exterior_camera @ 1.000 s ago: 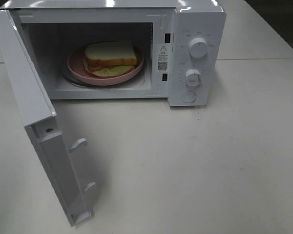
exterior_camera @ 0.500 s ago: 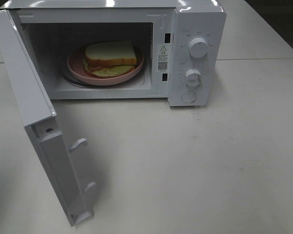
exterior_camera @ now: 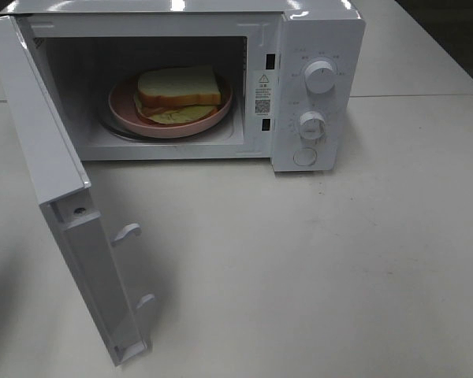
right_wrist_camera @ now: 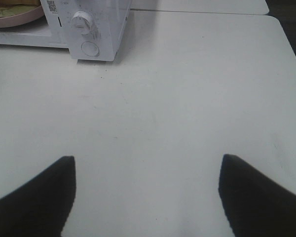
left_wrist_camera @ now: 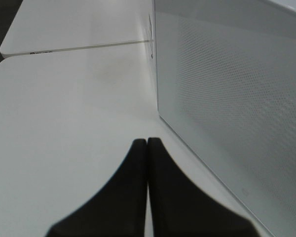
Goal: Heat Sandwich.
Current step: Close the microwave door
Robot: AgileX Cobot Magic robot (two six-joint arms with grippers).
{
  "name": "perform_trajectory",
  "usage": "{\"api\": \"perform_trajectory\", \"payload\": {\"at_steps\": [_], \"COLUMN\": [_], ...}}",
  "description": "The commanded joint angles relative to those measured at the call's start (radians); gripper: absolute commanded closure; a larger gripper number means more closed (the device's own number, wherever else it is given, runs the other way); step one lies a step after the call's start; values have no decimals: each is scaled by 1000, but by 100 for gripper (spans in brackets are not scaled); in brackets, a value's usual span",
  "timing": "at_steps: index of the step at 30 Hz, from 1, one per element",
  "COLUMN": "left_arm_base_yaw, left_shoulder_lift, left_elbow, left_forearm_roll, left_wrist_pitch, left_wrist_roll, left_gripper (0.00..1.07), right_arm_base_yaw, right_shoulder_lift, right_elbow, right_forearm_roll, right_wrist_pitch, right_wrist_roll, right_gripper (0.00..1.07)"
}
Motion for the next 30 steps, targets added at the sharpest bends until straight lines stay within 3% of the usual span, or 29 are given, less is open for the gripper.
{"api": "perform_trajectory", "payload": {"at_steps": [1,8,12,14,16,19,21,24,27,30], "left_arm_base_yaw": [-6,-7,-7,-7,-7,-9,-9,-9,-12,-33], "left_shoulder_lift": [59,186,272,337,354,428,445,504,545,569], "left_elbow": [26,67,81,81,81,81,81,66,50,39], "left_forearm_roll": [0,18,91,175,195,267,286,389,403,399], "left_wrist_pitch": [-169,-418,-563,-647,-667,-739,-758,-837,-868,-882], "left_wrist_roll": [3,-1,-36,-82,-104,-183,-194,-256,-291,-289], "left_gripper": [106,106,106,106,106,106,106,106,106,106], "right_arm_base_yaw": [-4,-4,-4,-4,-4,-4,-4,-4,-4,-4], "right_shoulder_lift": [-26,-26,-26,-26,-26,-26,-26,-26,-26,-26], "right_elbow": [1,1,1,1,1,1,1,1,1,1], "right_forearm_roll": [0,0,0,0,0,0,0,0,0,0], "right_wrist_pitch": [-13,-13,-13,-13,-13,-13,-13,-13,-13,-13], "right_wrist_roll": [0,0,0,0,0,0,0,0,0,0], "right_gripper": [31,31,31,31,31,31,31,31,31,31]}}
